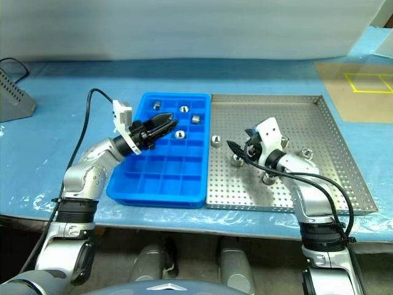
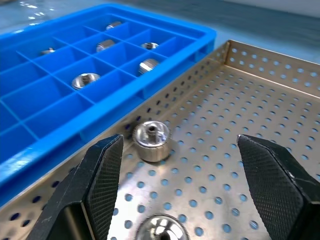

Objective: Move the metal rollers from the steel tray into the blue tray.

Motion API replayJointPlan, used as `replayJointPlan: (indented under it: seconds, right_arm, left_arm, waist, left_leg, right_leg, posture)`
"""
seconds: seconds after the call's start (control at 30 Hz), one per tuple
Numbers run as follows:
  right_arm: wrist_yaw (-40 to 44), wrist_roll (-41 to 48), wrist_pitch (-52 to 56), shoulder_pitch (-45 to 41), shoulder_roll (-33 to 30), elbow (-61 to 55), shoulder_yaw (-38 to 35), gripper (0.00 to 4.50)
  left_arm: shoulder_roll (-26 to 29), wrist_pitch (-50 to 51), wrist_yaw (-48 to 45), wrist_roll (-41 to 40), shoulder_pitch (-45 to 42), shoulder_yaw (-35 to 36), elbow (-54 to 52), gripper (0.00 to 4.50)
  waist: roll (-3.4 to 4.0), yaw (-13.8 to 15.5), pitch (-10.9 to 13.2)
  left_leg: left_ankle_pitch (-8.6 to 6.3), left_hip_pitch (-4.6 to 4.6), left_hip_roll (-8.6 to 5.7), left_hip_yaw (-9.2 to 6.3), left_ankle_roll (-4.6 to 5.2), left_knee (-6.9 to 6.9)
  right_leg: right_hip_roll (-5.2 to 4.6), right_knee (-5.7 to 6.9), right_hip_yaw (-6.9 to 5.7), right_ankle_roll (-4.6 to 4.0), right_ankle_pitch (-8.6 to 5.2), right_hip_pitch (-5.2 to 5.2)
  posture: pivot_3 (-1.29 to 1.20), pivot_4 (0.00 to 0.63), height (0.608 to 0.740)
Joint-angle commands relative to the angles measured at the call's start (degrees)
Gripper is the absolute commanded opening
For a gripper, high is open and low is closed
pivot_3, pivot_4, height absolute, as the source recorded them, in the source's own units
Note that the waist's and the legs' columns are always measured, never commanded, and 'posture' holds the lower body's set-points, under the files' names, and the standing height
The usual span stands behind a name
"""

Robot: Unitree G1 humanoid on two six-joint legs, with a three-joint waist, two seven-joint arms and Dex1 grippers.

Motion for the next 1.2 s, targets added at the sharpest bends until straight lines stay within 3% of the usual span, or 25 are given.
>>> replayJointPlan:
  seconds: [0.03,1.03,1.2]
  right_arm:
    - [1.25,1.87,0.75,0.88,-1.57,-3.33,-0.49,3.73]
    - [0.86,1.32,1.15,1.05,-2.84,-3.35,1.14,3.73]
    - [0.44,1.14,0.83,1.35,-2.96,-3.67,0.72,3.73]
  left_arm:
    - [0.88,-1.38,-0.18,0.88,0.09,0.14,-1.23,2.40]
    - [1.41,-3.29,-4.67,1.33,-0.26,0.13,0.83,2.40]
    - [0.58,-3.56,-2.12,1.87,-2.23,1.28,3.51,2.40]
  waist:
    - [0.00,0.02,0.00]
    - [0.00,-0.02,0.00]
    - [0.00,-0.05,0.00]
  left_leg:
    - [0.00,0.01,0.00,0.00,0.00,0.00]
    - [0.00,0.00,0.00,0.02,0.00,-0.01]
    - [0.00,0.00,0.00,0.02,0.00,-0.01]
  right_leg:
    - [0.00,0.00,0.00,0.00,0.00,0.02]
    - [0.00,-0.03,0.00,0.01,-0.01,0.01]
    - [0.00,-0.03,0.00,0.01,-0.01,0.01]
  posture:
    - [-0.30,0.150,0.740]
    - [-0.31,0.150,0.740]
    - [-0.33,0.150,0.740]
